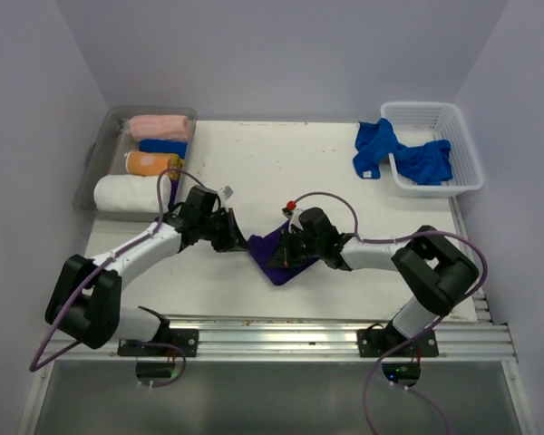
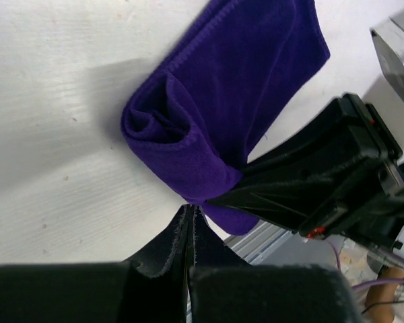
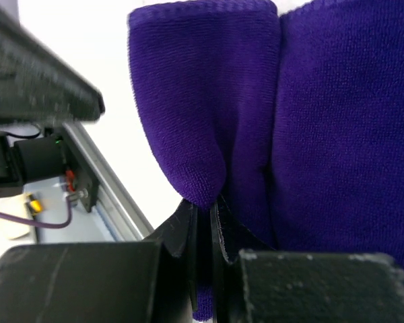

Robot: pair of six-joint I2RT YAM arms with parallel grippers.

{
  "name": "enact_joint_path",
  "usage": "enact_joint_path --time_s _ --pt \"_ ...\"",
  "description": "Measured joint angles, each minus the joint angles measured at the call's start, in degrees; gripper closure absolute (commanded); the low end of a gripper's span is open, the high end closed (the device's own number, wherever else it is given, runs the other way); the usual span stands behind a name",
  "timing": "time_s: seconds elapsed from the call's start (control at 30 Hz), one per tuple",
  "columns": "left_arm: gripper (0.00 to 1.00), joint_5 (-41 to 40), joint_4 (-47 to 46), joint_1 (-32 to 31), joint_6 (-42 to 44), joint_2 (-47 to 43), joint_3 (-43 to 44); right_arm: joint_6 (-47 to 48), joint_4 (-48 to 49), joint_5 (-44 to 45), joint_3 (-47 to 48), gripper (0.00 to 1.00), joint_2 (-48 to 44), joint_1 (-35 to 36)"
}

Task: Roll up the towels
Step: Roll the towel

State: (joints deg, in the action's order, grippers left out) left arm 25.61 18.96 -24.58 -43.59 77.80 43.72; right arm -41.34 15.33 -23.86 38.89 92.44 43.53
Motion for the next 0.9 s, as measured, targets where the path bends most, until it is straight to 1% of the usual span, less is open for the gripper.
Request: enact_joint_path --time_s 0.17,0.37,0.67,0.9 --pt "1.00 1.9 -1.3 -2.3 1.8 0.5 0.0 -2.1 1.8 -4.3 0.0 1.00 2.6 -1.7" --pt "1.00 3.0 -3.5 -2.6 2.8 2.8 0.2 -3.7 4.2 -7.3 0.0 1.00 3.9 -2.8" --pt "1.00 4.0 -7.2 -3.3 2.7 6.7 1.1 -4.3 5.9 -8.9 -0.6 1.00 4.7 -3.4" --pt "1.00 4.7 -9.6 -3.8 2.7 12.0 2.9 -4.8 6.8 -9.2 -1.4 1.00 4.7 -4.0"
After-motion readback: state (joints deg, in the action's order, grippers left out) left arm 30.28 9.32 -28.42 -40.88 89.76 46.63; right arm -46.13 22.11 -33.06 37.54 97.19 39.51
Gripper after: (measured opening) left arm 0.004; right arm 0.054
